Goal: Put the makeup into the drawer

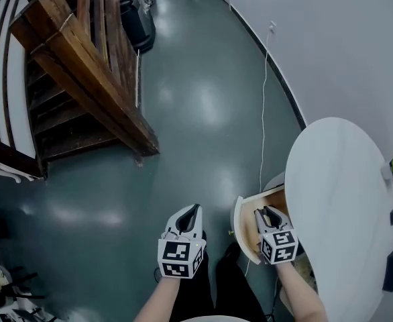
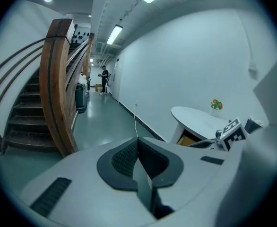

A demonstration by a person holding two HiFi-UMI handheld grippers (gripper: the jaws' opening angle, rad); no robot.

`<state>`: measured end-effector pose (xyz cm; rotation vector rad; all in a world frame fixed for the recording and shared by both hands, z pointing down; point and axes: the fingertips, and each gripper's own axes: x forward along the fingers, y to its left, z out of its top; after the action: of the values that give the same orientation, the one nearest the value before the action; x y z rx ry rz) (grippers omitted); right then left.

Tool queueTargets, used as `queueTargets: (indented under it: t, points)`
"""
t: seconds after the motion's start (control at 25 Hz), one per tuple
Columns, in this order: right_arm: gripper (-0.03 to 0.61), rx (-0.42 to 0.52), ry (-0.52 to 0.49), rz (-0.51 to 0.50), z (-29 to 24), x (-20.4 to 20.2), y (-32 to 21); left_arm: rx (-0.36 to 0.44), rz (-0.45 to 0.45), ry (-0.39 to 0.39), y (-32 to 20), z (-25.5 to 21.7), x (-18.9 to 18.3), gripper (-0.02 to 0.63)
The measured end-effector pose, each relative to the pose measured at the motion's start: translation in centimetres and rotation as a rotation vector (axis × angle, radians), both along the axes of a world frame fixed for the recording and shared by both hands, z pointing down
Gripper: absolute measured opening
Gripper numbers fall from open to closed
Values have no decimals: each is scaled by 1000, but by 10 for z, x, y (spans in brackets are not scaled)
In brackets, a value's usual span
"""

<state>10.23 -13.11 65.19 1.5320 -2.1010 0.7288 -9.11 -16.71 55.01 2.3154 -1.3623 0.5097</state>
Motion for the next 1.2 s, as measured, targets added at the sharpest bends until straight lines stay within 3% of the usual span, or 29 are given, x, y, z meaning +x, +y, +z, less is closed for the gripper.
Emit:
queueTargets:
  t: [0.6,1.2]
  points:
    - [100,-40,14,-144,55,-16,3,-40,-161,-21,46,23,-16,3]
    - [100,-74,70,-197,88,-24,-4,-73,-178,-31,59,40,-16,3]
